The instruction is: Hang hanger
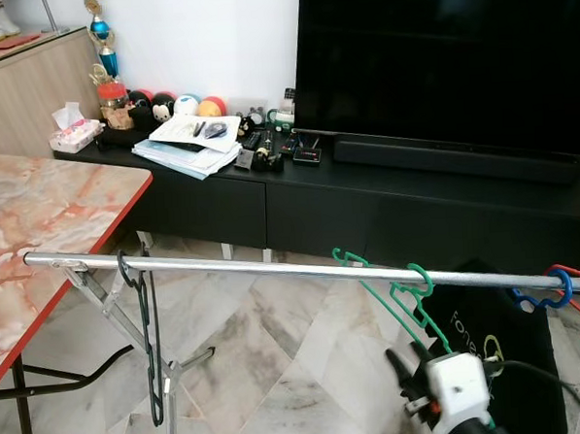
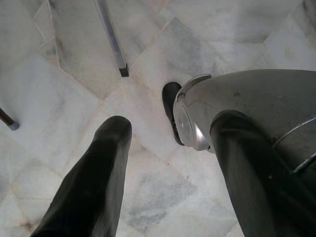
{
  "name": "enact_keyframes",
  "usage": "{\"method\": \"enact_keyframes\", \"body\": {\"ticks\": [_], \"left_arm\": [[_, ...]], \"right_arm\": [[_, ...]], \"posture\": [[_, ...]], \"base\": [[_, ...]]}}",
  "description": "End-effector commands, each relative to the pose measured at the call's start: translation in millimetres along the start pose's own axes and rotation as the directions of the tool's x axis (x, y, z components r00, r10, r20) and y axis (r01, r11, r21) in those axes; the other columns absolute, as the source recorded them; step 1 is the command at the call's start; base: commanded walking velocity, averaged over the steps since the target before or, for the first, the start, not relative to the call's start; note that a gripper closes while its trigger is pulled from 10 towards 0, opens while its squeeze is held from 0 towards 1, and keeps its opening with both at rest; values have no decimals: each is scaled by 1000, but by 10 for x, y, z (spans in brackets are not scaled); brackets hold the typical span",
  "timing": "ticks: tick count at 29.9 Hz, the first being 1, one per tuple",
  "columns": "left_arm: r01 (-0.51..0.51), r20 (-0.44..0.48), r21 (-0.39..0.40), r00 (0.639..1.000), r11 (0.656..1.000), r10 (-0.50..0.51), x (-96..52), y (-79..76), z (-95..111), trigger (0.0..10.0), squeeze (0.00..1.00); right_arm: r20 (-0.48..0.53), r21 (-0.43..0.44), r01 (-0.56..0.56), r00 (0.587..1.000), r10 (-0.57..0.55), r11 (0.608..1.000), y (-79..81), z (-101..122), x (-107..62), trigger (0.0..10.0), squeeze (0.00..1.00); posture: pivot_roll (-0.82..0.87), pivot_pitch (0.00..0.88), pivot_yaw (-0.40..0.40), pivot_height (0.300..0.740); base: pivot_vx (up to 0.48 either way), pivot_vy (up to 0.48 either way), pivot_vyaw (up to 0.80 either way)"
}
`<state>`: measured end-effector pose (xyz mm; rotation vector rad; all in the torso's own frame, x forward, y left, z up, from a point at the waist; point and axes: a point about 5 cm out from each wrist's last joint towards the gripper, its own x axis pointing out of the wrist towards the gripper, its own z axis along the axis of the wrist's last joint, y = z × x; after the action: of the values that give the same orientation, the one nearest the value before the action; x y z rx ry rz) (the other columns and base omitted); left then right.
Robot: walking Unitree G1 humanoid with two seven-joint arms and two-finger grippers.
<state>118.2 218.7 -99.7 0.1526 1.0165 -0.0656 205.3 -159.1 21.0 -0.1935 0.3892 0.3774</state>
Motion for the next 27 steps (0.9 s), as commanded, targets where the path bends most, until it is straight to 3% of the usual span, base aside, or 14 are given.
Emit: {"method": "enact_keyframes", "body": {"ticks": [1,3,7,10,13,16,18,20,25,27], "left_arm": [[28,-22,3,999,1000,-28,-1,-76,-49,10000,0],[29,-22,4,999,1000,-29,0,-83,-47,10000,0],[26,-19,9,999,1000,-25,5,-75,-30,10000,0],[22,-18,11,1000,1000,-22,6,-71,-25,10000,0],[17,-18,8,1000,1000,-17,5,-44,-20,10000,0],[20,-32,22,999,1000,-19,3,-37,-33,10000,0],[20,-32,22,999,1000,-19,3,-31,-30,10000,0],[18,-24,16,1000,1000,-17,4,-21,-18,10000,0],[24,-23,25,999,999,-24,8,-25,-6,10000,0],[31,-21,30,999,999,-30,14,-43,5,10000,0]], "right_arm": [[-196,0,10,981,-9,1000,-11,-339,61,10000,0],[-277,16,15,961,-10,1000,4,-489,165,10000,0],[-328,81,80,944,-49,994,-28,-579,304,10000,0],[-279,271,204,952,-126,941,-196,-484,361,10000,0],[-306,230,281,930,-205,932,-348,-519,373,10000,0],[-406,216,368,876,-260,904,-396,-727,301,10000,0],[-439,210,392,857,-272,896,-369,-823,247,10000,0],[-464,257,432,840,-282,864,-305,-919,191,10000,0],[-479,281,462,827,-294,841,-214,-995,160,10000,0],[-505,298,501,805,-311,812,-178,-1058,114,10000,0]], "posture": [[58,0,-47,740],[69,0,-47,740],[75,8,-49,740],[91,15,-44,740],[48,23,-31,740],[59,22,-25,740],[60,24,-24,740],[57,30,-17,740],[51,33,-10,740],[48,34,-9,740]], "base": [[0,0,0],[0,0,0],[0,0,0],[0,0,0],[0,0,0],[0,0,0],[0,0,0],[0,0,0],[0,0,0],[0,0,0]]}}
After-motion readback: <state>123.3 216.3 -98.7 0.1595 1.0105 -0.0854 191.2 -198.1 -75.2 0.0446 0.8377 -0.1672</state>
